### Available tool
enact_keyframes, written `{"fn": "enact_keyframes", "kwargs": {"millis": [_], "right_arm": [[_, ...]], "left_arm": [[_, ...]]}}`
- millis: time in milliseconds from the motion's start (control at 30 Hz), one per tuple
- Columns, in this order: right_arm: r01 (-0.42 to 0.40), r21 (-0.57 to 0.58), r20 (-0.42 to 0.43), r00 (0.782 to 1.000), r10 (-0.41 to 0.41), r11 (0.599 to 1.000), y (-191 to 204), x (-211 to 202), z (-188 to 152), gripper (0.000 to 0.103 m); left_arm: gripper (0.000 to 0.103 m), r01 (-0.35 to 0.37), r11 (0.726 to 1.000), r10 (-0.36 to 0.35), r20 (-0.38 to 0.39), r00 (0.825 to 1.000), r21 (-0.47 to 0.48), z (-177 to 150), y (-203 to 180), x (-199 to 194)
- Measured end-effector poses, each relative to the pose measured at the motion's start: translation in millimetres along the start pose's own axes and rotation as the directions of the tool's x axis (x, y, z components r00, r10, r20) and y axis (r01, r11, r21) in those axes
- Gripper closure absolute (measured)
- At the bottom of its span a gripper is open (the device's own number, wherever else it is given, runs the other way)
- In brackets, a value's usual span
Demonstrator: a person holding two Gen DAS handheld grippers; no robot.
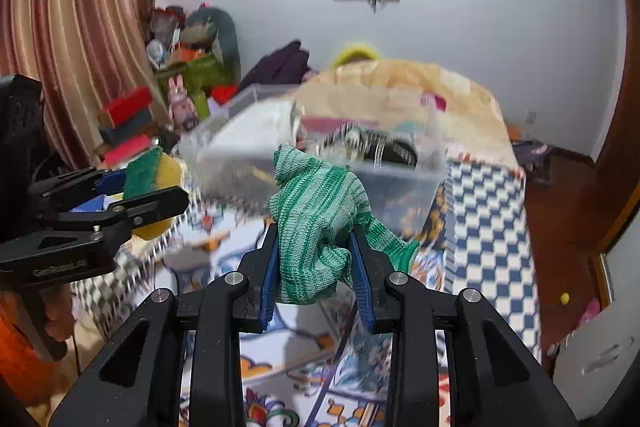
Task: Organize soft objects
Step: 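Lower the sponge into the box while right tool drops the green glove in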
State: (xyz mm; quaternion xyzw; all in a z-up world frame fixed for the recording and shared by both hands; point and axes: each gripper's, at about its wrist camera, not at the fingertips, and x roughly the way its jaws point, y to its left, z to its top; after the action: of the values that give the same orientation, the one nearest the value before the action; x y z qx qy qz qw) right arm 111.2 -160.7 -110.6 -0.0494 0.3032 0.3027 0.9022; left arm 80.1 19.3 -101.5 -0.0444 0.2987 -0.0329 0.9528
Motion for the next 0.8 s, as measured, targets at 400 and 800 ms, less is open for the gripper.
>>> {"fn": "enact_keyframes", "kwargs": {"millis": [400,800], "right_arm": [[0.0,-0.015,0.124,0.992,0.002,1.0,8,6,50,0.073],[0.006,0.037,0.106,0.994,-0.01,0.999,1,46,74,0.073]], "left_arm": [[0.043,-0.008,0.999,0.014,0.129,0.992,-0.046,58,15,1],[0.043,-0.033,0.998,0.038,0.08,0.996,-0.059,75,31,41]]}}
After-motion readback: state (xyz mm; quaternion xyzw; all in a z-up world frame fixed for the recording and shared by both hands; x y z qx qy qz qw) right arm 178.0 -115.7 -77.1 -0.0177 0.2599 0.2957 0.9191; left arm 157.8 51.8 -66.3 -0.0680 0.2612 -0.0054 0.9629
